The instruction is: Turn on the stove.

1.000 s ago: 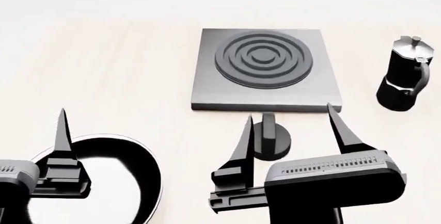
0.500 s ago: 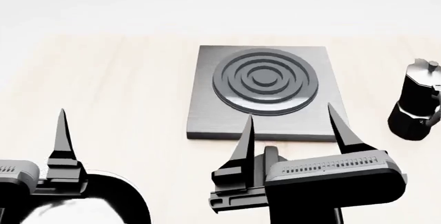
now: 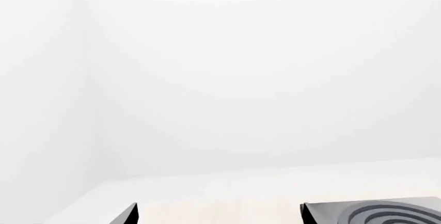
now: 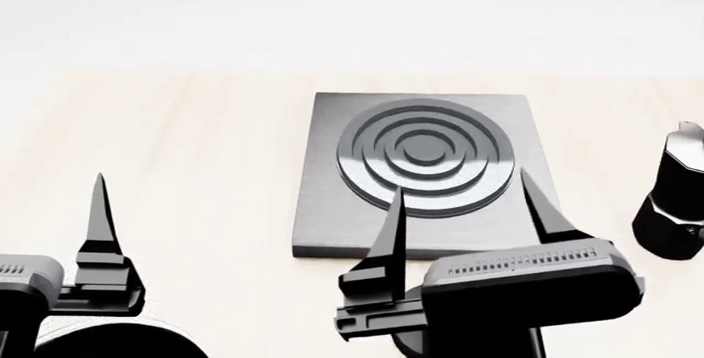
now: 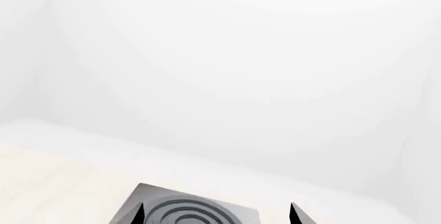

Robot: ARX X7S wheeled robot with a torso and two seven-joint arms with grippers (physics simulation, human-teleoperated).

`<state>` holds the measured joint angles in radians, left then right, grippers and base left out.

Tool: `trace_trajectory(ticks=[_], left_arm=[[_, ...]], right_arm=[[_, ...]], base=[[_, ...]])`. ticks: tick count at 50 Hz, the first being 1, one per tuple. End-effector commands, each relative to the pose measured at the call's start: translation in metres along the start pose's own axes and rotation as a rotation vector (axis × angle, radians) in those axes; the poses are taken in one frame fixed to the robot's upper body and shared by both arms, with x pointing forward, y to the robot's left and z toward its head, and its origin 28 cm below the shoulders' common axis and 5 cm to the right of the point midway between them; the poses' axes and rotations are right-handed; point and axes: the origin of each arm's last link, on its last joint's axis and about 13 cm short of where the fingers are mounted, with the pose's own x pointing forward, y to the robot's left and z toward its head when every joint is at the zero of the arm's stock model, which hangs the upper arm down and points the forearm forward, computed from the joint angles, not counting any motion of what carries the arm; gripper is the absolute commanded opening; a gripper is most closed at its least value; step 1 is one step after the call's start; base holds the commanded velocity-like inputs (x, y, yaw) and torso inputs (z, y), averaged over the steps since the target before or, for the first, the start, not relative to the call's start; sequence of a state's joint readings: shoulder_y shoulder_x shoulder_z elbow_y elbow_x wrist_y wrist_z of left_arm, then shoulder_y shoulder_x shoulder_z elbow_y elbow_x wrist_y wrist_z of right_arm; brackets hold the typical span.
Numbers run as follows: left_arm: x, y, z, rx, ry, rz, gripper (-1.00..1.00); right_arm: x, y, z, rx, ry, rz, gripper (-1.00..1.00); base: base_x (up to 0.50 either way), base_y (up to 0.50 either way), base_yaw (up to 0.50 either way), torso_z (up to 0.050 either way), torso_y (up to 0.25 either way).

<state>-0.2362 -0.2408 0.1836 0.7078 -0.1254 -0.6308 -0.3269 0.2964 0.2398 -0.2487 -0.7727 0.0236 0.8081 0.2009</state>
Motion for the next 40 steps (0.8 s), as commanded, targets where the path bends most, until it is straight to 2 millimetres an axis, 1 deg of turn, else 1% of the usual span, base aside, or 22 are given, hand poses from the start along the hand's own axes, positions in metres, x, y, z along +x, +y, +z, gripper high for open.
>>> trace_trajectory(ticks=[1, 9, 13, 16, 23, 28, 40], left_arm=[[-0.001, 0.0, 0.0, 0.002, -0.001, 0.003, 1.0], [0.0, 0.0, -0.001, 0.002, 0.001, 0.002, 1.0], [0.0, 0.0, -0.001, 0.002, 0.002, 0.003, 1.0], [0.0, 0.001, -0.001, 0.002, 0.001, 0.003, 1.0], [0.001, 0.0, -0.002, 0.003, 0.002, 0.002, 1.0], [0.0, 0.0, -0.002, 0.001, 0.003, 0.003, 1.0], [0.0, 0.0, -0.001, 0.001, 0.003, 0.002, 1.0]], right_arm=[[0.003, 0.001, -0.009, 0.019, 0.051, 0.011, 1.0], [0.013, 0.001, -0.019, 0.047, 0.1, 0.004, 1.0], [0.014, 0.003, -0.025, 0.051, 0.161, 0.02, 1.0], [0.015, 0.003, -0.026, 0.067, 0.172, 0.013, 1.0], [0.02, 0.006, -0.038, 0.06, 0.274, 0.034, 1.0], [0.021, 0.007, -0.042, 0.067, 0.286, 0.039, 1.0], [0.023, 0.008, -0.052, 0.08, 0.378, 0.046, 1.0]], base=[[0.0, 0.0, 0.0, 0.0, 0.0], [0.0, 0.0, 0.0, 0.0, 0.0], [0.0, 0.0, 0.0, 0.0, 0.0], [0.0, 0.0, 0.0, 0.0, 0.0], [0.0, 0.0, 0.0, 0.0, 0.0], [0.0, 0.0, 0.0, 0.0, 0.0], [0.0, 0.0, 0.0, 0.0, 0.0]])
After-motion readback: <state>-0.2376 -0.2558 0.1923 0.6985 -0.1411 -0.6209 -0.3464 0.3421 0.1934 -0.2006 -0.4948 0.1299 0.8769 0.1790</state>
